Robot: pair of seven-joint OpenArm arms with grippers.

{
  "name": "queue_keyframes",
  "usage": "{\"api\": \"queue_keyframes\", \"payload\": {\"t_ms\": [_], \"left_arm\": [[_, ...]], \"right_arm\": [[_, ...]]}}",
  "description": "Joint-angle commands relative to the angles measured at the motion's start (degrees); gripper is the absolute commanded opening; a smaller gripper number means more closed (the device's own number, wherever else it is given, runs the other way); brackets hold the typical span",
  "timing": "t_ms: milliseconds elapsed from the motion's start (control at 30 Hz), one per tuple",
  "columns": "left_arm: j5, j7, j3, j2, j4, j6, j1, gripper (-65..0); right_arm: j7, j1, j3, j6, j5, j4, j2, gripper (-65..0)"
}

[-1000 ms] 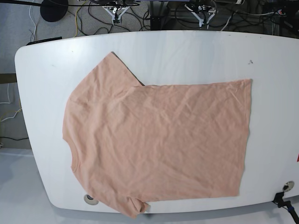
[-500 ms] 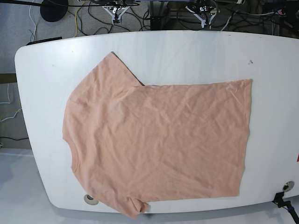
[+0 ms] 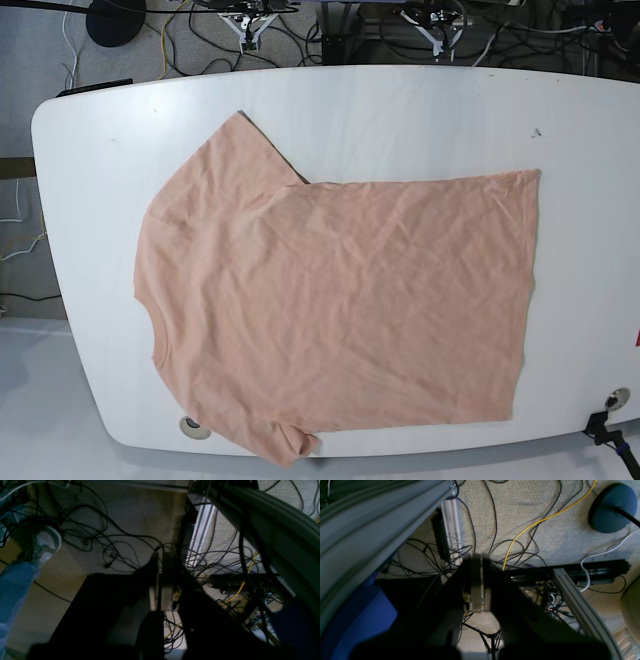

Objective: Fold the T-shirt properly

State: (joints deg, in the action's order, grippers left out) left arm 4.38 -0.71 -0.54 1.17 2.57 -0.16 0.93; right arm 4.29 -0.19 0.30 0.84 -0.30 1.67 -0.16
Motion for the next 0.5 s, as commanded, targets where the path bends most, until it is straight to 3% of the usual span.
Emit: {"api": "queue_keyframes", "payload": {"t_ms": [0, 467], "left_arm": [[0.0, 0.1, 0.0, 0.0, 0.3, -0.1, -0.2, -64.2], [0.0, 0.3, 0.1, 0.1, -0.1, -0.1, -0.1, -64.0]], "right_arm": [[0.0, 0.0, 0.0, -0.1, -0.1, -0.1, 0.0, -65.0], [0.1, -0.2, 0.0, -0.1, 0.0, 0.2, 0.0, -65.0]]}}
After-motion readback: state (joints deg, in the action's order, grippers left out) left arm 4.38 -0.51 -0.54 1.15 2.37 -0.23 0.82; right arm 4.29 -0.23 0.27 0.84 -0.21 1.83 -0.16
